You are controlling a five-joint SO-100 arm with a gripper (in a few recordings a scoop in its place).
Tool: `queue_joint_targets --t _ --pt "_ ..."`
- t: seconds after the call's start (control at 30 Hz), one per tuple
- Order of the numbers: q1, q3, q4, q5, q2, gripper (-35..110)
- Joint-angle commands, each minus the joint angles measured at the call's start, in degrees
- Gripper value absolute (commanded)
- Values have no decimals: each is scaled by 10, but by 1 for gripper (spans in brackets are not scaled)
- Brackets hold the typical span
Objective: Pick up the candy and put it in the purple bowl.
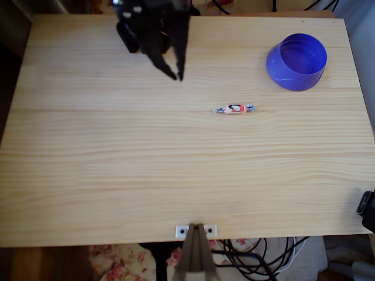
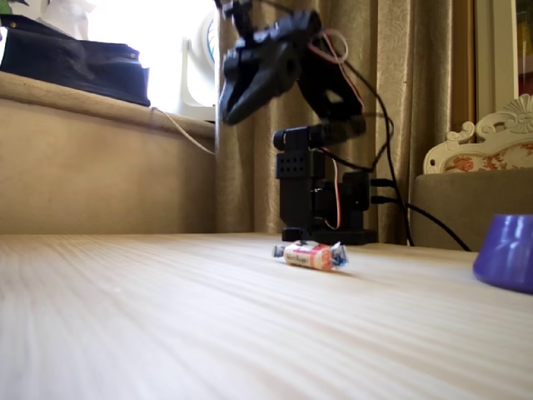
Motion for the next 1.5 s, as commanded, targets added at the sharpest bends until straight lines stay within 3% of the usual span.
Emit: queue_joint_targets --t 0.0,0.5,0.97,1.2,1.27,1.33,1.4,1.47 --pt "-62 -108 14 -17 -85 0" --pt "-296 -119 -158 -190 -337 0" --pt "-266 -224 -131 -445 -549 0" --pt "-225 -192 -169 -540 -522 -1" --pt "-217 -200 -159 -503 -504 -1" --pt "-206 -288 -69 -425 -549 -1" --pt "-205 -353 -4 -429 -594 0" --pt "-202 -330 -30 -453 -579 0"
